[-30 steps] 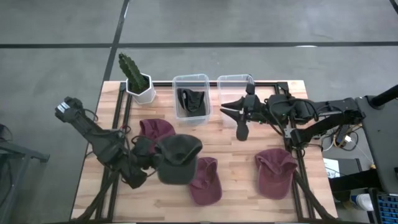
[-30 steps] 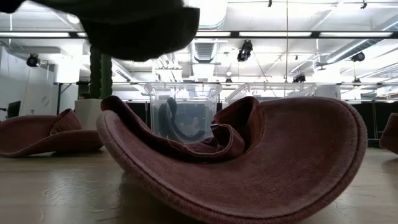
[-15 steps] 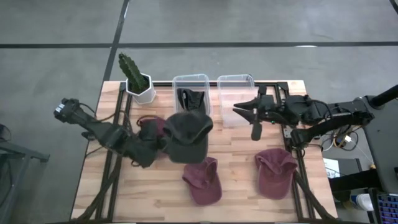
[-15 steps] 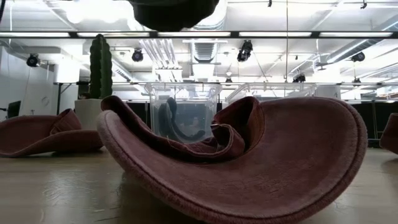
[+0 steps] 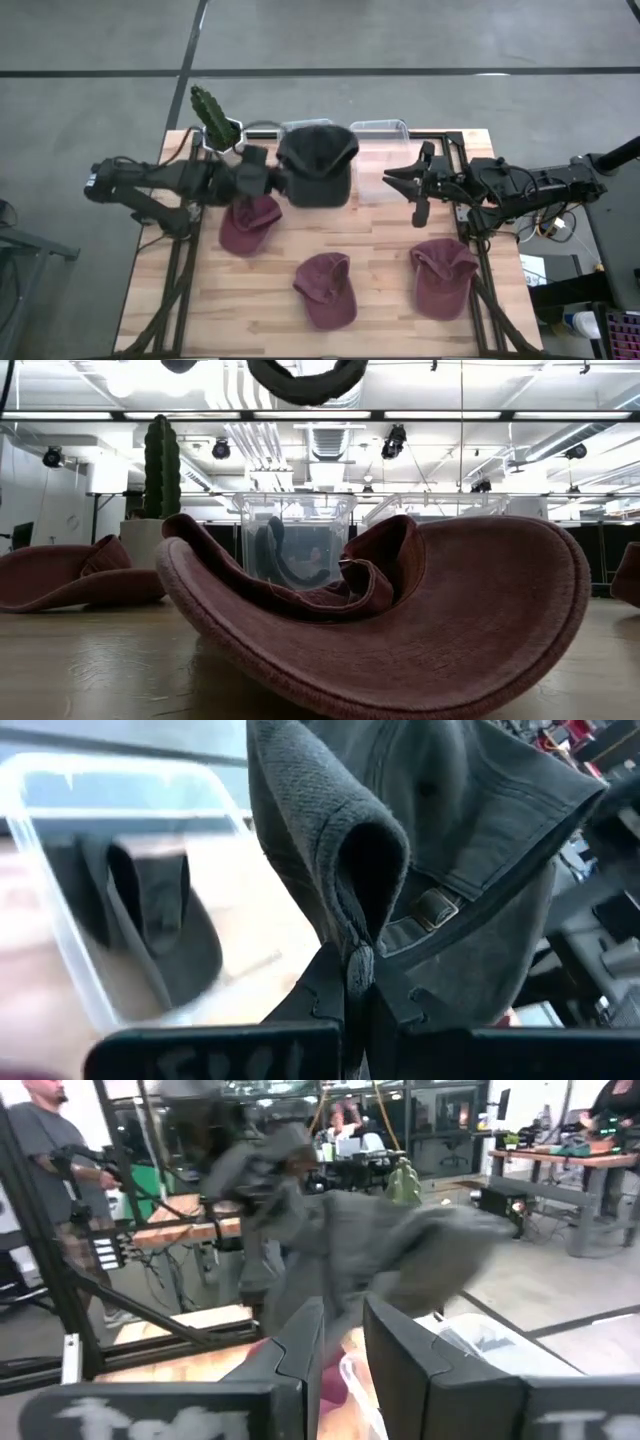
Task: Pick & Place hat
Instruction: Put the gray cap into the left transparent bin
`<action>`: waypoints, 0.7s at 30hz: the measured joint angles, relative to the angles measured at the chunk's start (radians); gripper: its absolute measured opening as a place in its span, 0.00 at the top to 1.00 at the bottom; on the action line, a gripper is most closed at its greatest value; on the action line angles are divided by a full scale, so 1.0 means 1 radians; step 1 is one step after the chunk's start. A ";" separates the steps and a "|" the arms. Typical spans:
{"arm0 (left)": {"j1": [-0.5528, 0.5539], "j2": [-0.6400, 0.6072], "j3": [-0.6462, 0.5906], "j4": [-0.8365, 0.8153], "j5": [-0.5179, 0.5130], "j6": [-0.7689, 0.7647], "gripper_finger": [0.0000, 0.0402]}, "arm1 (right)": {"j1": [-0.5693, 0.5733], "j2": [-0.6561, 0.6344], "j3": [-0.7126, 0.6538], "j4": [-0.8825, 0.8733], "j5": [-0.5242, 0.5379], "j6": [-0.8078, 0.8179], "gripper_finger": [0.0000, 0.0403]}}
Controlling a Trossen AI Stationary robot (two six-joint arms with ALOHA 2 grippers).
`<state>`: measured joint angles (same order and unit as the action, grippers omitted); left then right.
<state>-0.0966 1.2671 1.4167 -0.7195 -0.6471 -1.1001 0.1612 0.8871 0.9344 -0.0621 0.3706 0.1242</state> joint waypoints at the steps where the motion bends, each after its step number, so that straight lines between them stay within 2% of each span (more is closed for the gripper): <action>1: 0.028 0.000 0.000 0.017 0.009 0.025 0.98 | 0.000 -0.001 0.000 0.003 -0.008 0.000 0.83; 7: 0.207 0.002 -0.011 0.043 0.074 0.131 0.98 | 0.000 -0.002 0.007 0.002 -0.031 -0.001 0.83; 12: 0.330 0.009 -0.029 0.071 0.153 0.161 0.98 | 0.000 -0.002 0.008 0.002 -0.034 0.004 0.83; 21: 0.432 0.088 -0.033 0.094 0.266 0.226 0.98 | 0.000 -0.001 0.007 0.000 -0.034 0.005 0.83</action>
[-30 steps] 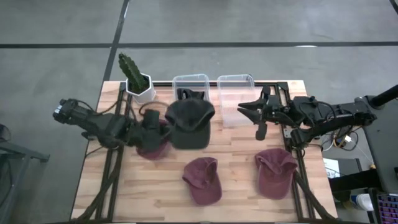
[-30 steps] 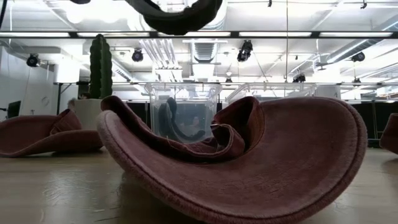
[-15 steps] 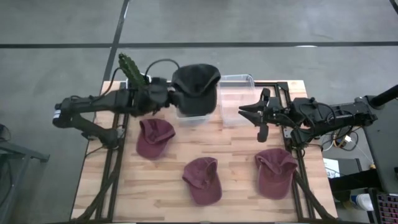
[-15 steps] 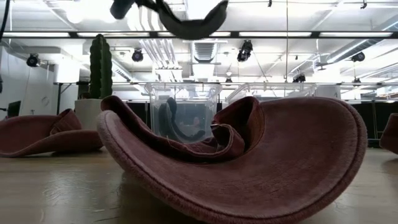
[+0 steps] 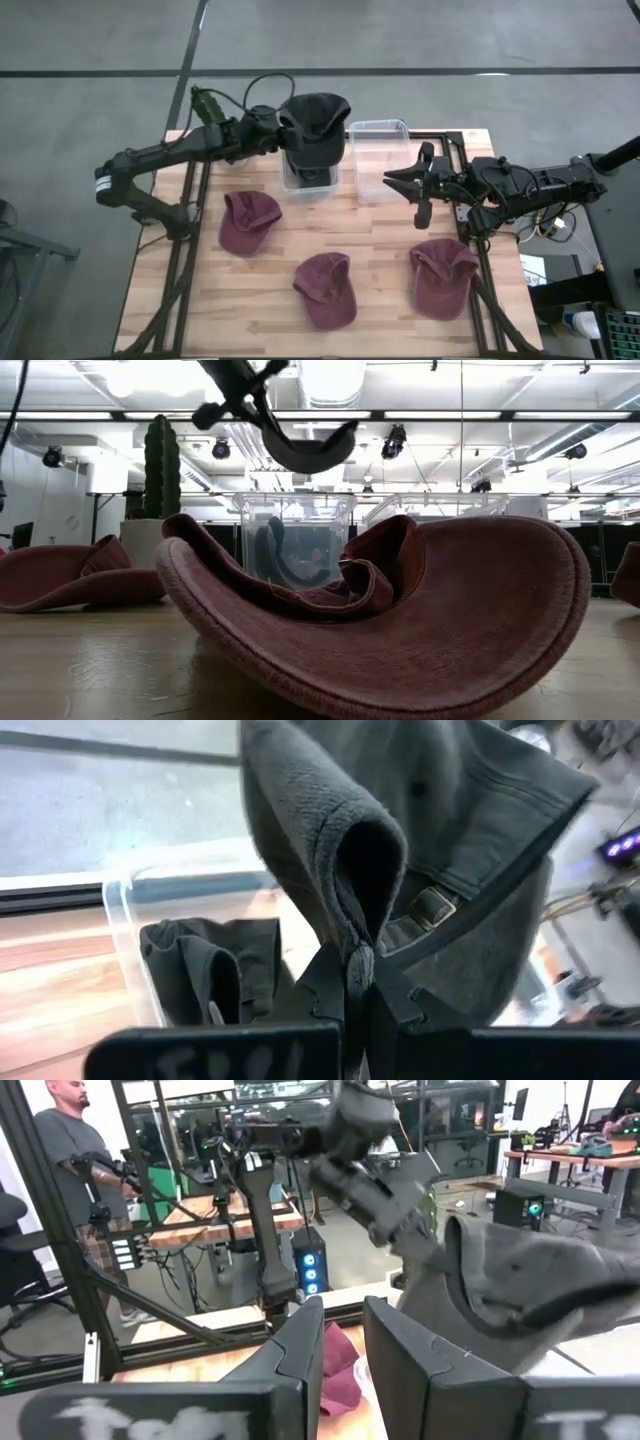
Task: Pick & Place hat
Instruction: Put the gray cap into the left transparent bin
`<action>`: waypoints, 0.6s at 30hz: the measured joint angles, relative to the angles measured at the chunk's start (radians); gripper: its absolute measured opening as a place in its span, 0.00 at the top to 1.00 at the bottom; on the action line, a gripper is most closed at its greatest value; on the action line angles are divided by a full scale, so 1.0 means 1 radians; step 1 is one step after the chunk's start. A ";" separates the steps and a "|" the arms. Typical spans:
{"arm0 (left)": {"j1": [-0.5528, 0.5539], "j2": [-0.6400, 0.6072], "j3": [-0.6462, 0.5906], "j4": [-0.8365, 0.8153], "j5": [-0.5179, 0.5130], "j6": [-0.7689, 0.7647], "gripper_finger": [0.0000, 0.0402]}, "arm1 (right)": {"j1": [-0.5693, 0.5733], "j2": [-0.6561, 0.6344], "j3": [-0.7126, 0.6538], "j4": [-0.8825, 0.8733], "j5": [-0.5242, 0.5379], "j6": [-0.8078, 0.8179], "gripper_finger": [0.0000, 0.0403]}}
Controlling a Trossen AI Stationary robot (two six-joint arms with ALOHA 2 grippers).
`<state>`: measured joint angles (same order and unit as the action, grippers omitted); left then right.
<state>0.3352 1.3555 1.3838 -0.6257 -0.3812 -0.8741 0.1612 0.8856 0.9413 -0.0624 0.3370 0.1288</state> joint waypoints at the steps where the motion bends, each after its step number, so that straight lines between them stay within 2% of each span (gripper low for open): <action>1: 0.004 0.016 0.000 0.001 0.009 0.011 0.98 | 0.000 0.000 0.000 0.000 0.000 0.001 0.83; 9: 0.028 0.109 0.000 -0.020 0.053 0.012 0.98 | 0.000 0.000 -0.001 -0.001 0.000 0.003 0.83; 18: 0.046 0.114 -0.074 -0.022 0.050 -0.045 0.98 | 0.000 0.000 -0.001 -0.009 0.002 0.003 0.83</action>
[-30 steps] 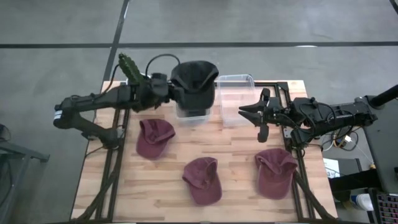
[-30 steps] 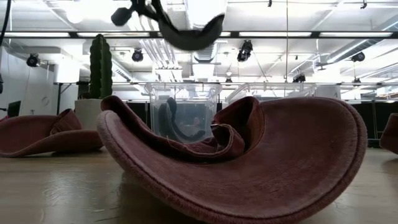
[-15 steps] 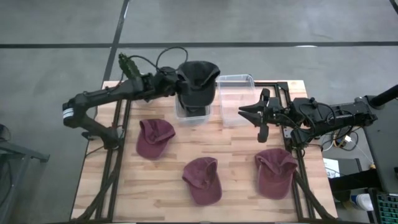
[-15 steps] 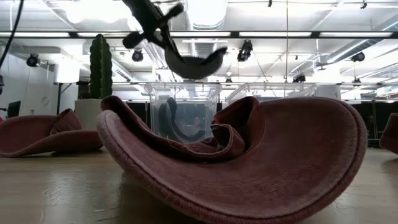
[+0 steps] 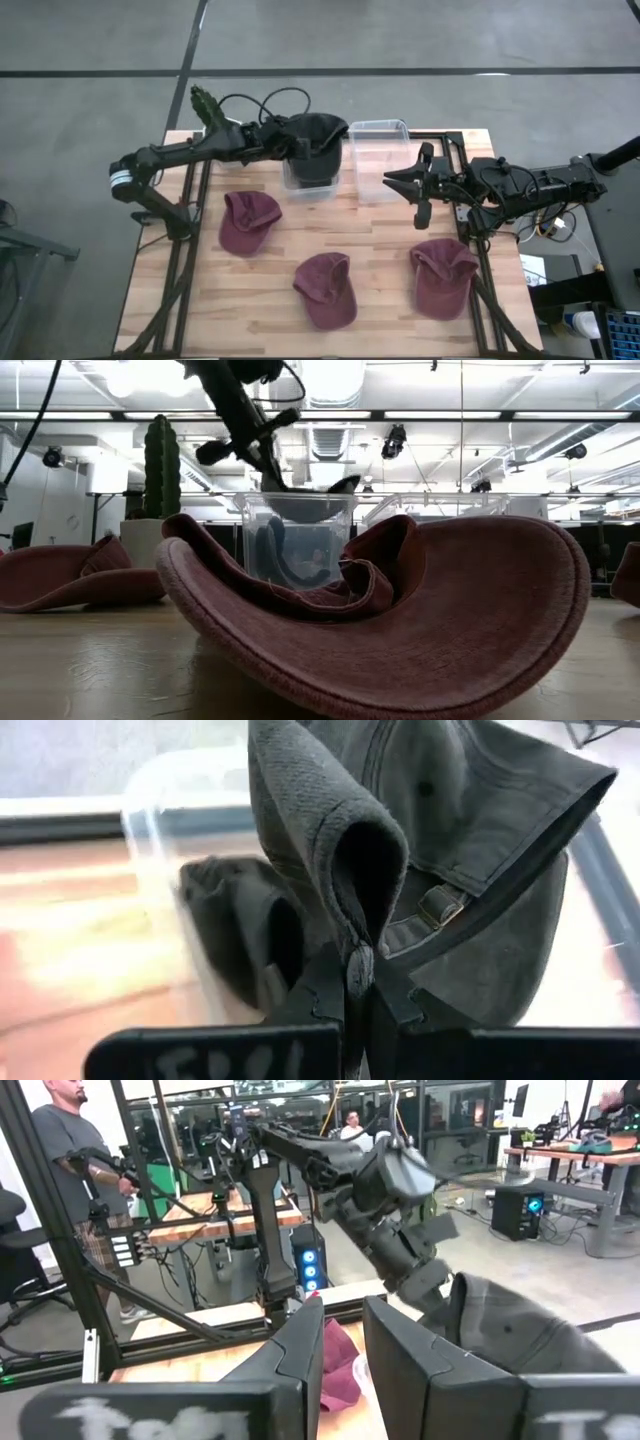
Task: Pick & Place hat
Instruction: Put the gray cap into the left transparent bin
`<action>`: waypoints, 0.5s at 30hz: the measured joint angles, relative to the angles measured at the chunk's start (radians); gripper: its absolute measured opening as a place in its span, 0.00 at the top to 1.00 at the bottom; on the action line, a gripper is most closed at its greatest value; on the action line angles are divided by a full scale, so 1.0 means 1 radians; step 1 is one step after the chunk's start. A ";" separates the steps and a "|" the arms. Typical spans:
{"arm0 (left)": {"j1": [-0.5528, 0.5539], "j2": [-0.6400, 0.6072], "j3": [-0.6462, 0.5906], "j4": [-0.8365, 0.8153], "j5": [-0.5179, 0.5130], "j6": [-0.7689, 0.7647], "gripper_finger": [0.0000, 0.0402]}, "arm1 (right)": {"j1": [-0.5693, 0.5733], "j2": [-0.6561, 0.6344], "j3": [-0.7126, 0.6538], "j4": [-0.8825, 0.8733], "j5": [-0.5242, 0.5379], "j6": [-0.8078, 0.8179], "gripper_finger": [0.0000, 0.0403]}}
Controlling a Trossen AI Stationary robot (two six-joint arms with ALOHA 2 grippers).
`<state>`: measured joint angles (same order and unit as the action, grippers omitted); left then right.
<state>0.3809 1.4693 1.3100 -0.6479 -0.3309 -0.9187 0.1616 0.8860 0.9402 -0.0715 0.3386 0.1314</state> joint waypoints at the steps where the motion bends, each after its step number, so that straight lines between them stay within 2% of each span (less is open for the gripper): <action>1: 0.003 -0.005 -0.016 0.001 0.000 -0.018 0.98 | 0.000 0.000 0.000 0.000 0.000 0.000 0.83; 10: 0.012 -0.017 -0.142 0.099 0.028 -0.101 0.98 | 0.000 0.000 0.000 0.000 0.001 0.000 0.83; 15: 0.015 -0.017 -0.172 0.105 0.034 -0.125 0.98 | 0.000 0.000 0.000 0.000 0.001 0.000 0.83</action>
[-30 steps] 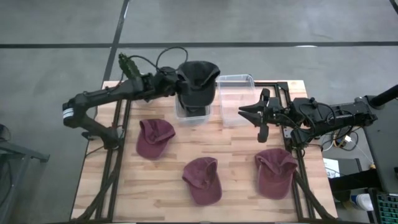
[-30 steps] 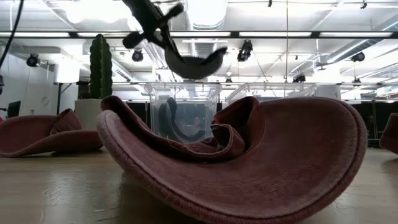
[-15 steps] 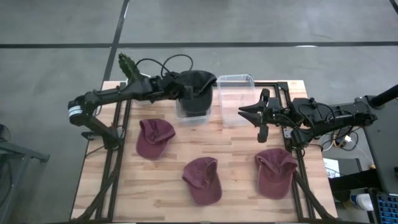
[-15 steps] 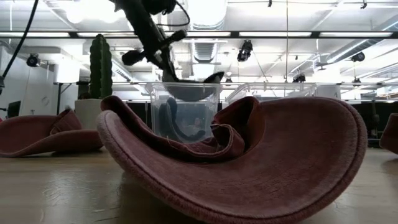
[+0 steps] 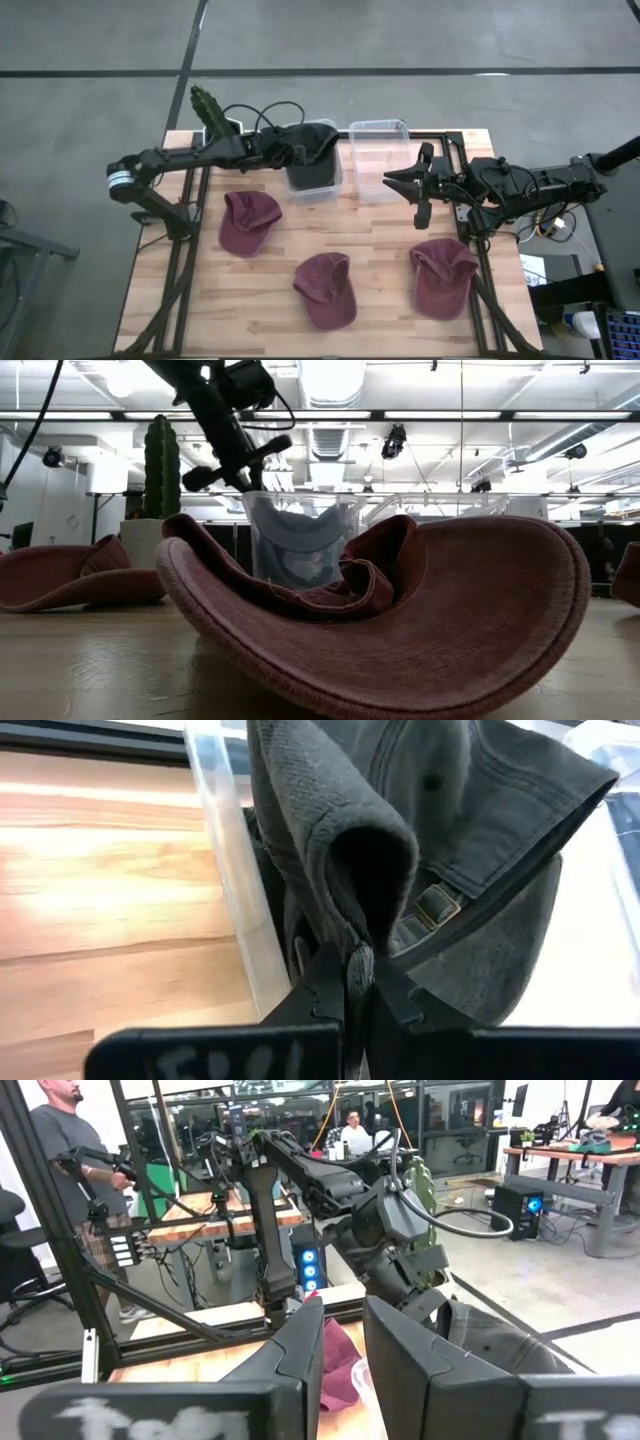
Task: Pick & Place hat
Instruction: Put the gray cap into the left transparent bin
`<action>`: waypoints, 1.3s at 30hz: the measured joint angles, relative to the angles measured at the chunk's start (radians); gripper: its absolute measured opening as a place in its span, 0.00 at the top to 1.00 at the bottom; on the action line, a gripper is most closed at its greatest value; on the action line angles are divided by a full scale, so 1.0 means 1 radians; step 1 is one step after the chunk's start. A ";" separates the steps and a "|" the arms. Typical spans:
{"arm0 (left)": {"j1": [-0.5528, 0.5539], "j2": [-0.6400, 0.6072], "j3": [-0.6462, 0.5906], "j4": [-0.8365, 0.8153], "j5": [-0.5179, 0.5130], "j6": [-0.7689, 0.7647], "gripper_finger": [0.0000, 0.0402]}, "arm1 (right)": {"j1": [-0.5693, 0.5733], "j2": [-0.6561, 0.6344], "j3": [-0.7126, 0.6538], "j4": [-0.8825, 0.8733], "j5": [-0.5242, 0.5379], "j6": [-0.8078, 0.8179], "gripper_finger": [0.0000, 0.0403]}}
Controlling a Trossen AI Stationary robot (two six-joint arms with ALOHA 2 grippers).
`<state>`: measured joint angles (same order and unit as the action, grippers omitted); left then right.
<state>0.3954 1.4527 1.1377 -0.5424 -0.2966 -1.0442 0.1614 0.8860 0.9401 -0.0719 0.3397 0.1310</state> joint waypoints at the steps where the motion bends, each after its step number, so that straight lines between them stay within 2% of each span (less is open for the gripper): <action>1: 0.000 0.001 -0.003 -0.004 0.000 0.000 0.98 | 0.000 0.000 0.000 0.000 0.000 0.000 0.83; 34: 0.000 0.002 -0.016 0.021 -0.019 -0.005 0.93 | 0.000 0.000 0.000 0.000 0.001 0.019 0.83; 39: 0.000 0.002 -0.016 0.028 -0.019 -0.007 0.88 | 0.000 0.000 0.000 0.000 0.001 0.019 0.83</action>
<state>0.3950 1.4551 1.1221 -0.5148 -0.3153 -1.0508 0.1613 0.8864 0.9401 -0.0715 0.3405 0.1497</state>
